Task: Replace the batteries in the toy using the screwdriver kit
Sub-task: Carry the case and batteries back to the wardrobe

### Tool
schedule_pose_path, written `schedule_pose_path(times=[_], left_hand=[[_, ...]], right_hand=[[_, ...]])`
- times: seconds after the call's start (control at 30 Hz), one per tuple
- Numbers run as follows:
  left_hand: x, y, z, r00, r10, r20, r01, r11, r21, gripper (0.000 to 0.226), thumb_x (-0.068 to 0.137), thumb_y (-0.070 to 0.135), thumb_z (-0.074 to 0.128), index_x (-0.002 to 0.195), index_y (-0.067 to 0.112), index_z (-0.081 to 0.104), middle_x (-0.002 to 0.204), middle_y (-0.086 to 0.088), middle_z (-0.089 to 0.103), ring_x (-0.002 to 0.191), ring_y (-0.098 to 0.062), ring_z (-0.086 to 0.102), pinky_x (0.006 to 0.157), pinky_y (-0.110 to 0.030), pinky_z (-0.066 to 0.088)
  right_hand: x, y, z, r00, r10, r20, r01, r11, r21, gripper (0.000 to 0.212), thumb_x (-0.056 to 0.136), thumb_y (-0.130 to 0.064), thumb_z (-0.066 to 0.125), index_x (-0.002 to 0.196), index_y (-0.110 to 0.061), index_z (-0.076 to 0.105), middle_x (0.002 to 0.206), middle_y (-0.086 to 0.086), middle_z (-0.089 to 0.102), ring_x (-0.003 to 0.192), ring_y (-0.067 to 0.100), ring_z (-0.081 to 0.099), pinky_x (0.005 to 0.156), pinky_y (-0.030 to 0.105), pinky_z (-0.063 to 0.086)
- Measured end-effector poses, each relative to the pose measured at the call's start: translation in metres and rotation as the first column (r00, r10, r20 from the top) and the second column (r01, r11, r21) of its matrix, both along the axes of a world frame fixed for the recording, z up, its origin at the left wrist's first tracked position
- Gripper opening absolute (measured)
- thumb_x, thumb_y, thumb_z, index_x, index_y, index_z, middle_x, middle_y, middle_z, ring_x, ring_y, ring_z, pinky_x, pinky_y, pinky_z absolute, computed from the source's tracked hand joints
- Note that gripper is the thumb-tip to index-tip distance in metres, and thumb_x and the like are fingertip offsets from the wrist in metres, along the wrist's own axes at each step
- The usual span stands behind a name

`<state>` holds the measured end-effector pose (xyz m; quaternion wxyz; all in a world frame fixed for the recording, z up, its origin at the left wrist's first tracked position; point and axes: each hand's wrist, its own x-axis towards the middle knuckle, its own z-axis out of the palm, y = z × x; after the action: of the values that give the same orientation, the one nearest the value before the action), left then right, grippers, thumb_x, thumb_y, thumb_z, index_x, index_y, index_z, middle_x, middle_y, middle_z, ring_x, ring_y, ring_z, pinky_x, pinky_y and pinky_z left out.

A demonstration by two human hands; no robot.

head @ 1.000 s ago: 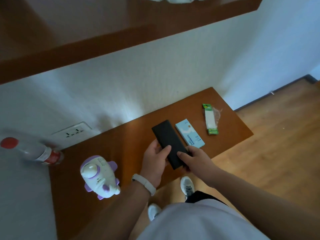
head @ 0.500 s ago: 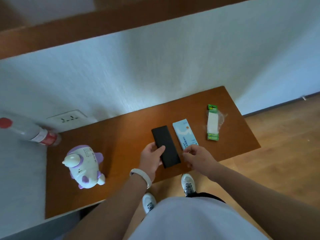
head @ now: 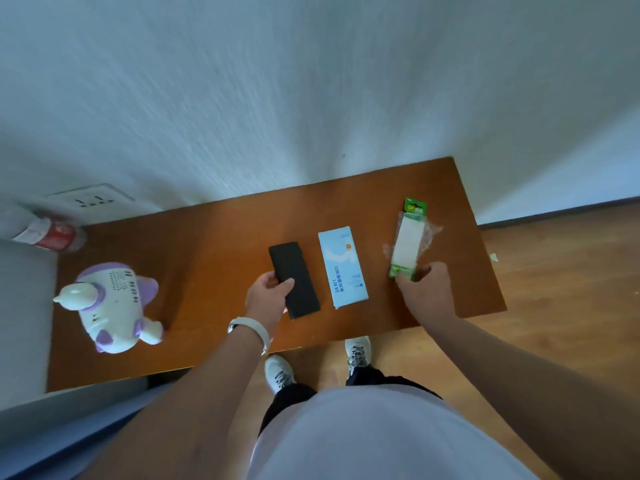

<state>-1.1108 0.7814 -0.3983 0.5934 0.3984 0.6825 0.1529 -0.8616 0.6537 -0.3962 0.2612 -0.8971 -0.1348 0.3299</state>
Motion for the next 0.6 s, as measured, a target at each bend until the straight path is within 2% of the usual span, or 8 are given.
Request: schedule_pose_path(times=[0.1, 0.17, 0.27, 0.37, 0.53, 0.6], left_hand=[[0.003, -0.001, 0.000, 1.000, 0.001, -0.024, -0.001, 1.000, 0.002, 0.019, 0.096, 0.025, 0.067, 0.096, 0.040, 0.055, 0.102, 0.011, 0.067, 0.103, -0.021, 0.067, 0.085, -0.044, 0.061], [0.004, -0.001, 0.000, 0.999, -0.002, -0.033, 0.002, 1.000, 0.002, 0.018, 0.096, 0.026, 0.066, 0.093, 0.040, 0.055, 0.101, 0.012, 0.066, 0.104, -0.022, 0.066, 0.086, -0.044, 0.061], [0.004, -0.002, 0.001, 0.998, -0.016, -0.057, 0.016, 1.000, 0.001, 0.017, 0.096, 0.026, 0.065, 0.107, 0.035, 0.055, 0.112, 0.005, 0.067, 0.110, -0.025, 0.065, 0.089, -0.047, 0.060], [0.004, -0.002, 0.002, 0.998, -0.025, -0.065, 0.025, 1.000, 0.002, 0.029, 0.096, 0.026, 0.066, 0.123, 0.028, 0.055, 0.121, 0.000, 0.066, 0.113, -0.027, 0.064, 0.090, -0.048, 0.059], [0.001, -0.001, 0.001, 0.997, -0.029, -0.065, 0.029, 1.000, 0.003, 0.026, 0.096, 0.026, 0.067, 0.118, 0.033, 0.055, 0.116, 0.003, 0.066, 0.112, -0.026, 0.064, 0.091, -0.049, 0.059], [-0.001, -0.002, 0.002, 0.997, -0.034, -0.074, 0.035, 0.999, 0.013, 0.032, 0.095, 0.026, 0.067, 0.125, 0.030, 0.056, 0.116, 0.004, 0.066, 0.112, -0.025, 0.064, 0.091, -0.048, 0.059]], right_hand=[[0.004, 0.008, -0.004, 0.999, 0.038, 0.006, -0.038, 0.999, -0.029, 0.067, 0.072, -0.053, 0.076, 0.116, -0.013, 0.045, 0.113, 0.008, 0.052, 0.099, 0.026, 0.058, 0.084, 0.051, 0.054], [0.004, 0.014, -0.006, 0.997, 0.076, 0.031, -0.075, 0.996, -0.051, 0.074, 0.073, -0.056, 0.075, 0.122, -0.011, 0.042, 0.119, 0.008, 0.048, 0.105, 0.028, 0.056, 0.088, 0.051, 0.052], [0.003, 0.023, -0.008, 0.991, 0.126, 0.043, -0.123, 0.991, -0.056, 0.071, 0.077, -0.049, 0.074, 0.124, -0.009, 0.039, 0.122, 0.011, 0.047, 0.110, 0.032, 0.055, 0.088, 0.045, 0.049], [0.004, 0.028, -0.009, 0.985, 0.169, 0.047, -0.166, 0.984, -0.058, 0.069, 0.077, -0.044, 0.073, 0.125, -0.008, 0.039, 0.121, 0.011, 0.046, 0.107, 0.031, 0.054, 0.082, 0.039, 0.046], [-0.005, 0.028, -0.009, 0.986, 0.157, 0.053, -0.156, 0.988, -0.007, 0.061, 0.072, -0.043, 0.073, 0.116, -0.013, 0.043, 0.109, 0.004, 0.047, 0.094, 0.023, 0.054, 0.074, 0.036, 0.046], [-0.015, 0.029, -0.008, 0.980, 0.185, 0.072, -0.187, 0.982, 0.023, 0.054, 0.072, -0.043, 0.073, 0.108, -0.017, 0.042, 0.104, 0.002, 0.047, 0.088, 0.020, 0.054, 0.068, 0.033, 0.044]])
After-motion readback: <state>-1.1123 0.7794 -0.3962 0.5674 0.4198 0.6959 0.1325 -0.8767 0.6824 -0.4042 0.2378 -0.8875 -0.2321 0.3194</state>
